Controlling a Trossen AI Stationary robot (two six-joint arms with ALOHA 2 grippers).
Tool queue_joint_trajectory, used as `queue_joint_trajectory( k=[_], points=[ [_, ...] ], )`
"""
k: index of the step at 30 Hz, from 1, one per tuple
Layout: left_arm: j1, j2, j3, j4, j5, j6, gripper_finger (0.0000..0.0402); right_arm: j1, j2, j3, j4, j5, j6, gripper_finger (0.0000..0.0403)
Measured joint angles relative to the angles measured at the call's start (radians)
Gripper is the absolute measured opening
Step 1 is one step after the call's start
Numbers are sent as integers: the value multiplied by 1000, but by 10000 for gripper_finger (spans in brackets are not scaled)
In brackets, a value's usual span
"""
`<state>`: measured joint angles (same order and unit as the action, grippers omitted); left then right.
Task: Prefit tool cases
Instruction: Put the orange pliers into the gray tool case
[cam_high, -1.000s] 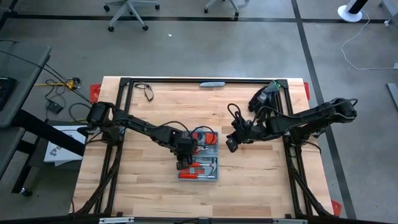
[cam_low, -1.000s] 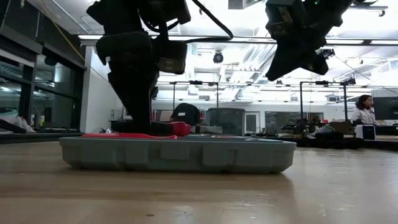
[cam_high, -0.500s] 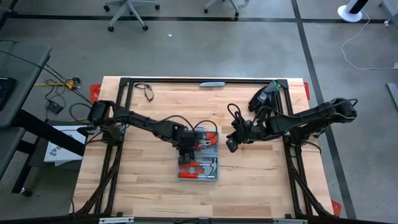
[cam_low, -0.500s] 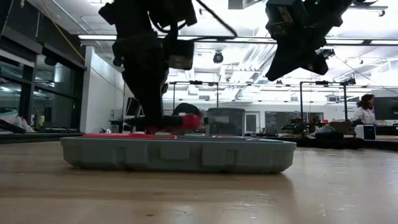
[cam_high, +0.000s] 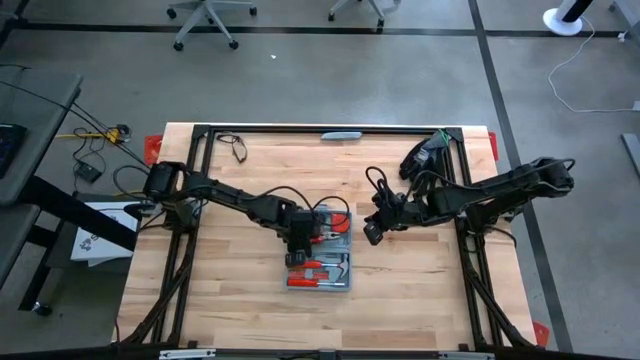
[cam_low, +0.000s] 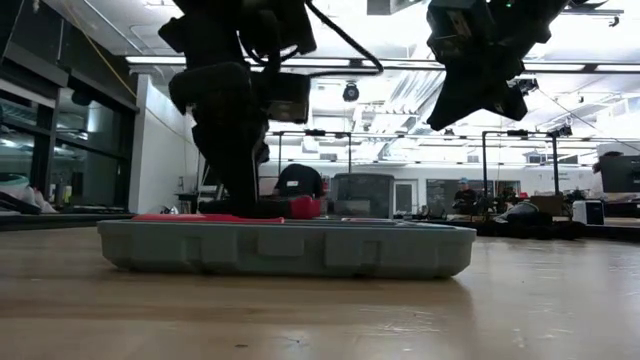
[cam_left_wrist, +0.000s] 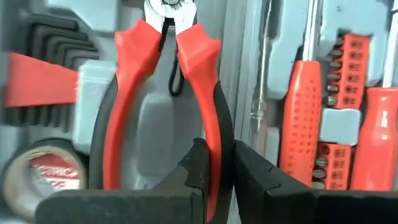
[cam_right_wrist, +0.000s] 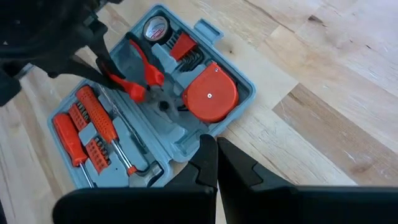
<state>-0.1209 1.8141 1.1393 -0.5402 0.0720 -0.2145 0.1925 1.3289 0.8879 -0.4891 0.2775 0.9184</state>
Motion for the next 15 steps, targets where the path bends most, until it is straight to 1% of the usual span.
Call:
queue_joint_trajectory(
  k=[4, 9, 15],
  points=[
    [-13, 39, 5, 30, -3, -9, 33, 0, 0, 0, 1, 0, 0, 0],
    [-20, 40, 6, 32, -45, -45, 39, 0, 0, 0, 0, 0, 3, 0],
    [-2, 15, 0, 23, -67, -47, 112, 0, 1, 0, 0, 8, 4, 0]
  ],
)
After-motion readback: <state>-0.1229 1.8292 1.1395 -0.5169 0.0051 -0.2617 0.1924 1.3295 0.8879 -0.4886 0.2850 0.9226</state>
